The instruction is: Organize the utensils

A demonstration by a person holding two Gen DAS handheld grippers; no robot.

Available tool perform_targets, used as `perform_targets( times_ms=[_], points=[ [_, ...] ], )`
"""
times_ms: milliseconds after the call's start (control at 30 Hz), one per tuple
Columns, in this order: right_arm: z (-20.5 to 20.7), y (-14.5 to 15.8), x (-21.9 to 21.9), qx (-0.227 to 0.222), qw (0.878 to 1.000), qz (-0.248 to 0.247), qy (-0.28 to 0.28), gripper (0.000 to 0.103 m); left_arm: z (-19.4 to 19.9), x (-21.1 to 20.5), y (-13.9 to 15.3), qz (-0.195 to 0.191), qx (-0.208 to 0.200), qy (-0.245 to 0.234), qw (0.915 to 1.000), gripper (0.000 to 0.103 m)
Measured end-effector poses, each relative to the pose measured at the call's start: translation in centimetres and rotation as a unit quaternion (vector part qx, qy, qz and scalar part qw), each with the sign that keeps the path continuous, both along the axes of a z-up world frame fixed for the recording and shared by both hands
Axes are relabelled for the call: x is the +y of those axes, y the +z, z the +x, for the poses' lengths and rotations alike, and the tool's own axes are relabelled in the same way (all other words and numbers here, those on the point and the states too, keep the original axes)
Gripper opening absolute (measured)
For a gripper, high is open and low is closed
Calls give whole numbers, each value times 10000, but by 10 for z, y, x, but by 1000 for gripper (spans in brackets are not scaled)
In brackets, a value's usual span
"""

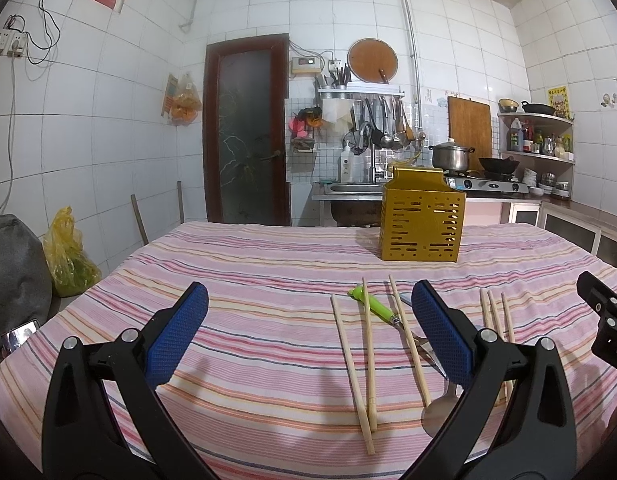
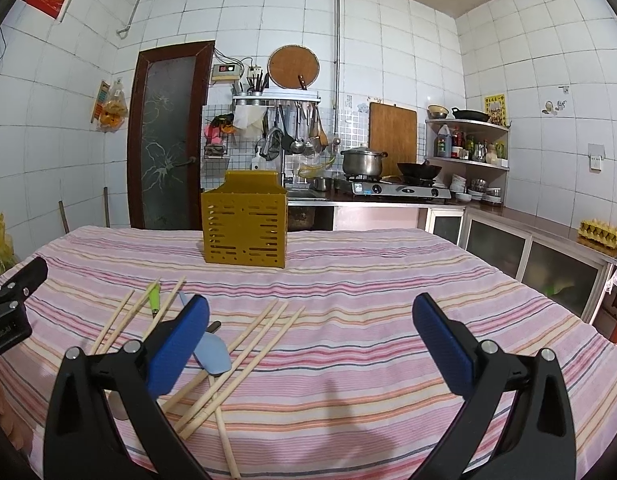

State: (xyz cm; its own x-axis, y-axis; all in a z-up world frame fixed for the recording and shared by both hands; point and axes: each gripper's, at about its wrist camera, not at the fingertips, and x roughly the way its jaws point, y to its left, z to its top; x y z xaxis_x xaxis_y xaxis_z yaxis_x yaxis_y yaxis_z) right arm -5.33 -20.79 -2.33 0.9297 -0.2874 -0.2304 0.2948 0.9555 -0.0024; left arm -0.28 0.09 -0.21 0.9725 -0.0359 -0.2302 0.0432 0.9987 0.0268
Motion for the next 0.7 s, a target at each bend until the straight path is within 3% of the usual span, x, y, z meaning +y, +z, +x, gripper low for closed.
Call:
perform_targets(
  times_ms=[300,700],
  points=[
    [3,1,4,96,9999,-32,48,99,0,-2,0,35,16,-1,10000,98],
    [16,-3,-6,454,9984,249,237,99,17,-1,-2,27,480,-53,9988,98]
  ],
)
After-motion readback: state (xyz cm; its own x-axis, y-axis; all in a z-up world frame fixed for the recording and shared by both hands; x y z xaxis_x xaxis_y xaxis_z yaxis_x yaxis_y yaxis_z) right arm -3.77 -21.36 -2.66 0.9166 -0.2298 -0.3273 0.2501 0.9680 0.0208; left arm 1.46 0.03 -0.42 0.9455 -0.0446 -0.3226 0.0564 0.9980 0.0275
